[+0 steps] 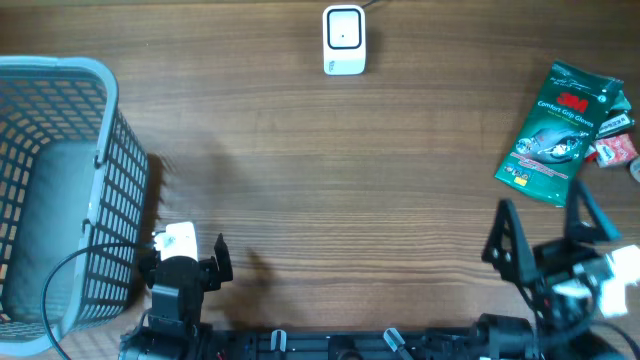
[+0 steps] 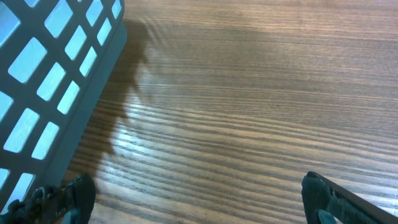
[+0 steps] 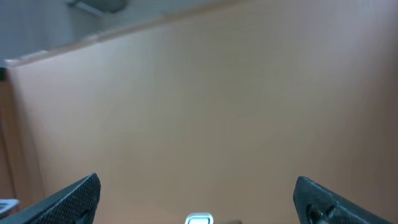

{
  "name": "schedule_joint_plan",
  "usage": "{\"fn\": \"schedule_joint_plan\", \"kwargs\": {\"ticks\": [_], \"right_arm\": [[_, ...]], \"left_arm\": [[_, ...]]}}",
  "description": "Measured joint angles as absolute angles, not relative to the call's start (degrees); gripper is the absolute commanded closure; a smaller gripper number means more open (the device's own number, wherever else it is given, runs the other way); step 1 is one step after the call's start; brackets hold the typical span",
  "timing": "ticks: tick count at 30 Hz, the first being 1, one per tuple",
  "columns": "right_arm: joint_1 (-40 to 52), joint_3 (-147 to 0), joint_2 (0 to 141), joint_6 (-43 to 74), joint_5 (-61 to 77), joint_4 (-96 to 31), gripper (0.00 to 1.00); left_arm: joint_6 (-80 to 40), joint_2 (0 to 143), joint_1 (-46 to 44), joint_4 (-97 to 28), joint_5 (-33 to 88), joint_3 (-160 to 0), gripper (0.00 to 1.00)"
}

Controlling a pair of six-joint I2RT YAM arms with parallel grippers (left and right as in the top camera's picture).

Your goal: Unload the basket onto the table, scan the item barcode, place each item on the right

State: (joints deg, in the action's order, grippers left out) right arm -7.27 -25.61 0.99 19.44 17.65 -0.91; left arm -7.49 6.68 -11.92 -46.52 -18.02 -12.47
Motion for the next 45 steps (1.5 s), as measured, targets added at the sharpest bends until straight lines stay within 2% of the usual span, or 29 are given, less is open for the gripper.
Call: {"fn": "schedule_joint_plan", "kwargs": {"ticks": [10,14,23,45], "right_arm": [[-4.91,-5.78,0.97,21.23,12.53,11.81,0.0],[-4.89,-1.32,0.97,22.09,11.53,12.49,0.0],[-2.96,-0.36,0.89,22.28,9.52,0.21,0.0],[-2.92,-0.36,0.89,22.28,8.69,0.25,0.0]], "left_arm": [[-7.49,6.68,-11.92,-46.48,-18.02,-12.47,0.0],[-7.49,6.68,-11.92,-46.48,-18.04,-12.47,0.0],[-7.49,6.68,-11.92,-46.48,-18.04,-12.47,0.0],[-7.49,6.68,-11.92,-46.48,-18.04,-12.47,0.0]]}}
